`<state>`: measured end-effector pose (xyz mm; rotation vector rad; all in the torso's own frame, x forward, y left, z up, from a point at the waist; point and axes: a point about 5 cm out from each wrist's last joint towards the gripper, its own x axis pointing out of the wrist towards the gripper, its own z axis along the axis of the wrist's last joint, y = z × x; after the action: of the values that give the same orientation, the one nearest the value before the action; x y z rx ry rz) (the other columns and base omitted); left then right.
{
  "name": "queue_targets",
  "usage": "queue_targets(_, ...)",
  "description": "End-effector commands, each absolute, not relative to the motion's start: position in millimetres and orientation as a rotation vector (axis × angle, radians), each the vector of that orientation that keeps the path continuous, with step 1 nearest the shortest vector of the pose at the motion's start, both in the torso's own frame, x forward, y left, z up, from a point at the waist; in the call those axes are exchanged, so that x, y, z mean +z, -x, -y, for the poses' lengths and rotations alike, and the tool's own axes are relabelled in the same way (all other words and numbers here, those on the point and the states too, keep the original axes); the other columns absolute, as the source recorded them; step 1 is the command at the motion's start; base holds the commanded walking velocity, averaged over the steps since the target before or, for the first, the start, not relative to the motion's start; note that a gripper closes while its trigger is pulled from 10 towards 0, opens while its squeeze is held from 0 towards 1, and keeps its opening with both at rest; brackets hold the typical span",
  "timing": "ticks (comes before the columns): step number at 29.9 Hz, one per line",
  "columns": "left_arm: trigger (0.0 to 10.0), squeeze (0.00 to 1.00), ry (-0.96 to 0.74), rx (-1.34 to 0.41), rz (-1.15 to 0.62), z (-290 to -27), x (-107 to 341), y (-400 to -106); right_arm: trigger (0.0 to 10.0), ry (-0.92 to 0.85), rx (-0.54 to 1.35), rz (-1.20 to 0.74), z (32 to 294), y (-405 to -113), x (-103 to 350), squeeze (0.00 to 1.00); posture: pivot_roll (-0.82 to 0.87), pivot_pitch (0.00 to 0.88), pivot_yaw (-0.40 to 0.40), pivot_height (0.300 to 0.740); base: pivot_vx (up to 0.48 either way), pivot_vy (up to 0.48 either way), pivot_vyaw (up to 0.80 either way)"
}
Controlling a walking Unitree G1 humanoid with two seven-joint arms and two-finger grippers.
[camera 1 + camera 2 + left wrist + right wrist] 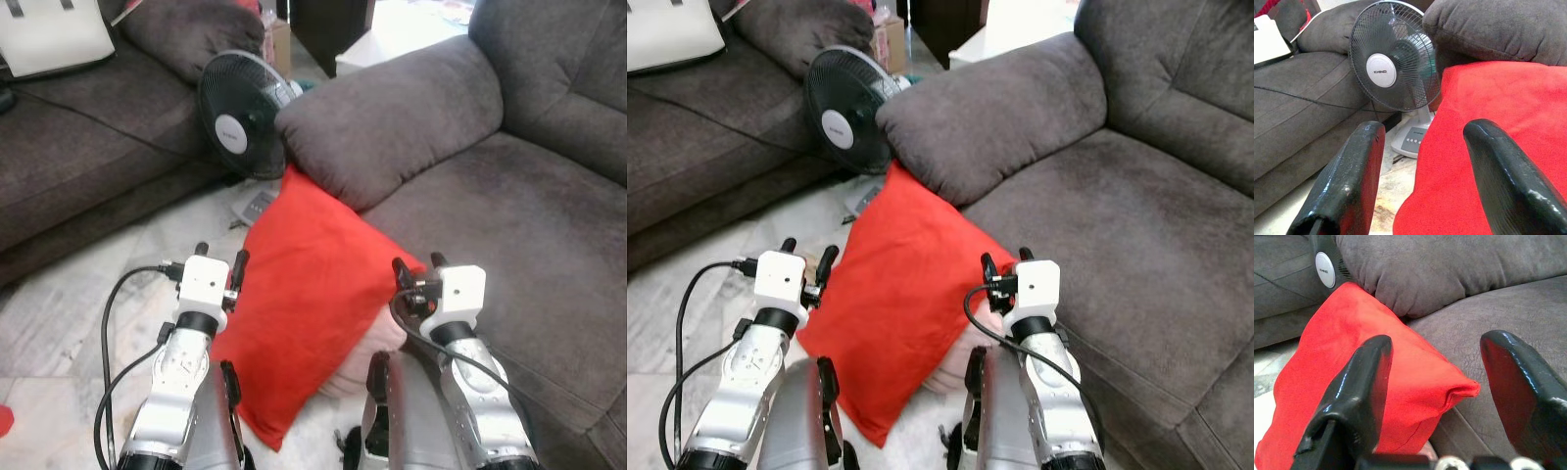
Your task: Move the pillow to the sofa from floor
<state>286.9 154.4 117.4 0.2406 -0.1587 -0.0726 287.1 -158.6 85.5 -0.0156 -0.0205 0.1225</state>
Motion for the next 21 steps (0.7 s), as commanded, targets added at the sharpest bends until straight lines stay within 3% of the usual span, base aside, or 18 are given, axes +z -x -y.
queue_targets(1, 10.0, 0.0, -0.235, -0.068, 0.14, -155.6, 115.1, -286.7, 10.0, 0.023, 0.126, 0.013, 158.7, -285.9, 83.4, 0.0, 0.15, 0.128, -0.02, 0.478, 0.0, 0.0, 0.0)
queue_targets(21, 10.0, 0.0, -0.244, -0.079, 0.135, -154.5, 114.9, -287.5, 10.0, 0.024, 0.131, 0.015, 157.6, -286.5, 83.5, 0.0, 0.15, 0.128, -0.021, 0.478, 0.0, 0.0, 0.0)
